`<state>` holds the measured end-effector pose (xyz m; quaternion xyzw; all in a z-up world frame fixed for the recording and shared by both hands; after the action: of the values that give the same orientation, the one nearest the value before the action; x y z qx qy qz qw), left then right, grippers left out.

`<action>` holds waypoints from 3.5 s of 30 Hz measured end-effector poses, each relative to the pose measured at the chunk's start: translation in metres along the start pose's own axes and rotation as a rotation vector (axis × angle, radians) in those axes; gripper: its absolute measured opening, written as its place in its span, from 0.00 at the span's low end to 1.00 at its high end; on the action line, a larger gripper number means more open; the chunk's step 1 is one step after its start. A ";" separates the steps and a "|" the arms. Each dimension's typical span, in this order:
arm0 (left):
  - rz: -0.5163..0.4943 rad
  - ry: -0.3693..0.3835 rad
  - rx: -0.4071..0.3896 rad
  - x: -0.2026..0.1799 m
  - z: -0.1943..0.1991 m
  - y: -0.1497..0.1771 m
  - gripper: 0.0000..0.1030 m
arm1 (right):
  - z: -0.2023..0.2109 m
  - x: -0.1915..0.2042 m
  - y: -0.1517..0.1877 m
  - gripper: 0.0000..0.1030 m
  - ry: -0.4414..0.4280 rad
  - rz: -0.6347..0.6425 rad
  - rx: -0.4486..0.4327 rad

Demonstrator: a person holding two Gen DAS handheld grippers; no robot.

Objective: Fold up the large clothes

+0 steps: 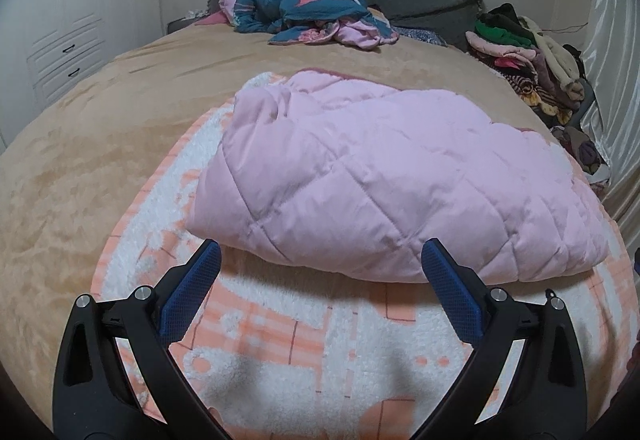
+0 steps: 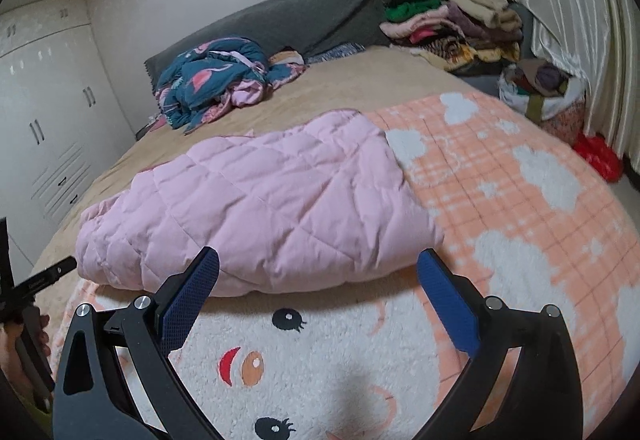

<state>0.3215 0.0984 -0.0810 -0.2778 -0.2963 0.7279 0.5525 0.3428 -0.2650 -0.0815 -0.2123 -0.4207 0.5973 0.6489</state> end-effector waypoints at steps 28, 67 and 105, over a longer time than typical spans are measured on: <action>0.450 0.294 0.137 0.034 -0.072 -0.001 0.91 | -0.093 -0.038 0.027 0.96 -0.046 -0.441 0.143; 0.486 0.392 0.106 0.036 -0.090 -0.033 0.43 | -0.138 -0.016 -0.004 0.48 -0.095 -0.320 0.086; 0.116 0.229 -0.083 0.032 0.066 0.015 0.30 | 0.061 0.059 0.037 0.31 -0.001 0.167 -0.034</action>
<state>0.2561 0.1181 -0.0509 -0.3985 -0.2446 0.7092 0.5277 0.2682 -0.2149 -0.0592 -0.2572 -0.4122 0.6421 0.5930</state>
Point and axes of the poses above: each gripper's, at about its wrist camera, not at the fingertips, and z roughly against the way its jaws point, x to its left, y to its underside, the point moved 6 cm from there along -z, roughly the way its jaws point, and after that the axes turned 1 degree about -x, right-handed, at the moved point
